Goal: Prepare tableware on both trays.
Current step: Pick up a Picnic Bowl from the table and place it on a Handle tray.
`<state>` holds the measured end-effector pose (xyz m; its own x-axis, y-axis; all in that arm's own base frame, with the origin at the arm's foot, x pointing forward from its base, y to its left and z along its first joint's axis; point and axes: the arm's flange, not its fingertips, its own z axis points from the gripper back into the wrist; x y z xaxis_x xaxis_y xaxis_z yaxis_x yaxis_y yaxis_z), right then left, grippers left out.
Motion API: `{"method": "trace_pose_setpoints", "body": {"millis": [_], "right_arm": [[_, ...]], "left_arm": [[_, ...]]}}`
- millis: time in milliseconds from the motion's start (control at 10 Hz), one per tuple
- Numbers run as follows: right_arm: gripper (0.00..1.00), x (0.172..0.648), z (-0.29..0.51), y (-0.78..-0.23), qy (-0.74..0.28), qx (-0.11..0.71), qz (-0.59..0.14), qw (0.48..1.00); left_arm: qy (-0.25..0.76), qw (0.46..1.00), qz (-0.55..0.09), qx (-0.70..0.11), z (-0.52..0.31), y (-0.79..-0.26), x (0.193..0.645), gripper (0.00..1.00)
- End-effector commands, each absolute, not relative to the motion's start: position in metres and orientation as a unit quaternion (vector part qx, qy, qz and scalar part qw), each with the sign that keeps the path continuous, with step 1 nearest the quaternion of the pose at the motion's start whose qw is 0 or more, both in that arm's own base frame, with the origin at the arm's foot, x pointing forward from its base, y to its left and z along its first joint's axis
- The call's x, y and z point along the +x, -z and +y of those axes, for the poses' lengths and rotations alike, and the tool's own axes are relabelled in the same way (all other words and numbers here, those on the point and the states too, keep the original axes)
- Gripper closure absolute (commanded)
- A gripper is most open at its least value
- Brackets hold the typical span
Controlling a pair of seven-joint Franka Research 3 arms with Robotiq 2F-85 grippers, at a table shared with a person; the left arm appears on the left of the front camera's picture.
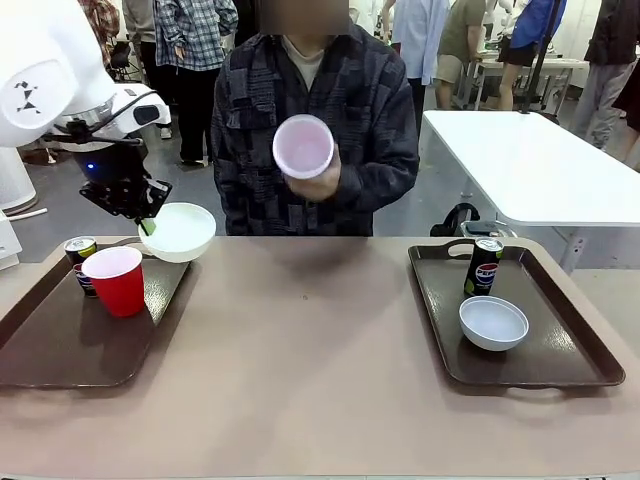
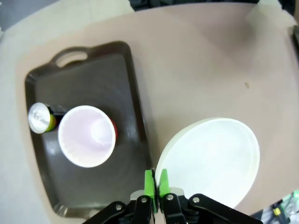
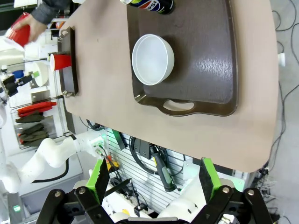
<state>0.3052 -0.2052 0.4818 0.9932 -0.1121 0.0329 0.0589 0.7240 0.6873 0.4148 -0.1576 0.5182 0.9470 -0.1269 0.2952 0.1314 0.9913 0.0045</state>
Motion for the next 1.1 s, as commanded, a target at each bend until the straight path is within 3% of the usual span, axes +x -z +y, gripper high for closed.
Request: {"method": "trace_pose_setpoints", "body": {"millis": [0, 500, 700, 1000], "right_arm": [[0.00, 0.305, -0.205, -0.483, 0.049, 0.374, -0.040, 0.925], [0.00, 0.305, -0.205, -0.483, 0.049, 0.374, -0.040, 0.925], [0.00, 0.305, -0.205, -0.483, 0.049, 0.374, -0.040, 0.925], [0.00, 0.305, -0.205, -0.483, 0.049, 0.374, -0.040, 0.925]], "left_arm": [[0.069, 0.987, -0.148, 0.003, -0.167, -0.516, 0.428, 1.00], [0.092, 0.985, -0.141, -0.032, -0.141, -0.516, 0.402, 0.96], [0.120, 0.983, -0.114, -0.074, -0.113, -0.529, 0.375, 0.96], [0.112, 0.988, -0.083, -0.069, -0.073, -0.531, 0.349, 0.96]]}}
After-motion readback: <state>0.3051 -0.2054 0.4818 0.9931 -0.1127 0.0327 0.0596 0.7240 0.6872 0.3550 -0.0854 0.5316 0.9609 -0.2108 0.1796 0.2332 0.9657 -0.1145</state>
